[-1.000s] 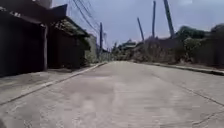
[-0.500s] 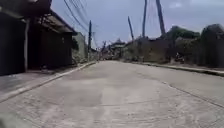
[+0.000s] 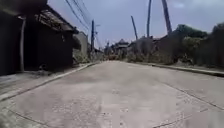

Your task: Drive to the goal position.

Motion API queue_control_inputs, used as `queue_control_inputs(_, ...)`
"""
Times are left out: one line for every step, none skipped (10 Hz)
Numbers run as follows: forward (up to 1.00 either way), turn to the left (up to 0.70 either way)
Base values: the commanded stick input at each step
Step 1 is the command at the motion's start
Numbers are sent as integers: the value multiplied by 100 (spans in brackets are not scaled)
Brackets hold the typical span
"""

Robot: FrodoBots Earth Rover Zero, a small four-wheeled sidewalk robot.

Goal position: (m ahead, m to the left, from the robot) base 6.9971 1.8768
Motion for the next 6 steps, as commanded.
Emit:
queue_control_inputs(100, 0)
queue_control_inputs(100, 0)
queue_control_inputs(100, 0)
queue_control_inputs(100, 0)
queue_control_inputs(100, 0)
queue_control_inputs(100, 0)
